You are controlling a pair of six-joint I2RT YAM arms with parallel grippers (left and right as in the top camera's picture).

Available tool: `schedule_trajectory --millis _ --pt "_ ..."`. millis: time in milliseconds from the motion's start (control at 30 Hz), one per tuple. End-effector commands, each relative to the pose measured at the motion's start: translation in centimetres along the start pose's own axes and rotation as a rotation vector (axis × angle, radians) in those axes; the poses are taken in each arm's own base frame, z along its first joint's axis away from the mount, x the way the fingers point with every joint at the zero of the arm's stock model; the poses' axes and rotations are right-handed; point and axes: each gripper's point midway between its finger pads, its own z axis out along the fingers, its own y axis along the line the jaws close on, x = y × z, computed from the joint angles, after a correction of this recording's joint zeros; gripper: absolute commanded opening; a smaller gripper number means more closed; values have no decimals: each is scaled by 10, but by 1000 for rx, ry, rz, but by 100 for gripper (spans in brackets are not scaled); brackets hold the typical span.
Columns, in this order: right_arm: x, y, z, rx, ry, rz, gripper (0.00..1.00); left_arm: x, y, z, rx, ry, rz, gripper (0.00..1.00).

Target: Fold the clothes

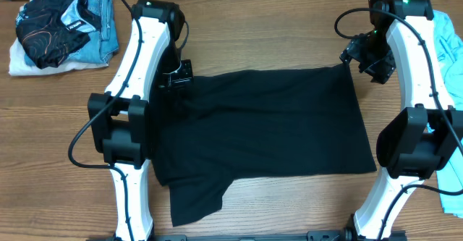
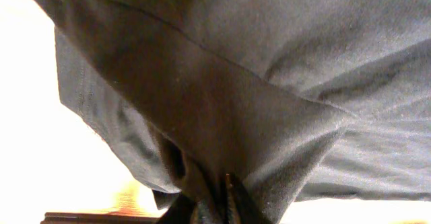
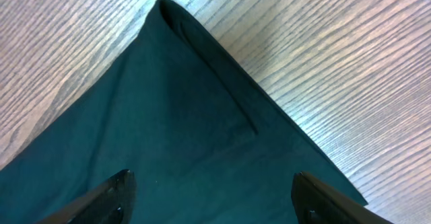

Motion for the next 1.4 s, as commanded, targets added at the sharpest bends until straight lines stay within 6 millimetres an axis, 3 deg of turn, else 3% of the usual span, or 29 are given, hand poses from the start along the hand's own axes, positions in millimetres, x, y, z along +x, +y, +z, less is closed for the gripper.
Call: schedule_trajectory --millis 0,133,300,367,467,633,700,767,800,867,967,1167,1233,1367 --pt "1 -1 -6 -14 -6 3 78 14 -1 0 -27 12 40 14" --pt "1 0 -7 -15 -7 3 78 24 5 16 -102 59 56 15" --pt "0 0 -7 -17 -9 4 81 28 34 29 -257 80 10 21" --pt "0 0 -7 -17 -10 4 82 25 43 28 -304 62 -11 29" --pt "1 0 -7 -15 -6 4 82 22 51 26 -334 50 -19 56" --pt "7 9 -7 -68 27 -15 82 20 52 24 -332 37 -49 56" --pt "11 18 -8 -117 48 -69 75 18 50 21 -327 21 -75 54" --pt "15 25 -9 -156 69 -101 60 14 48 17 -318 -3 -95 49" --pt "17 28 -10 -171 76 -119 46 12 46 13 -311 -18 -100 40" --pt "21 33 -10 -181 80 -154 30 11 43 5 -301 -49 -111 24" --pt "26 41 -9 -182 74 -185 18 11 35 -10 -275 -116 -108 23" --pt "36 64 10 -185 47 -284 17 15 18 -27 -233 -196 -108 11" --pt "37 65 27 -170 40 -291 17 12 10 -25 -225 -211 -93 4" --pt "42 62 53 -161 55 -288 14 3 -6 -8 -187 -195 -54 4"
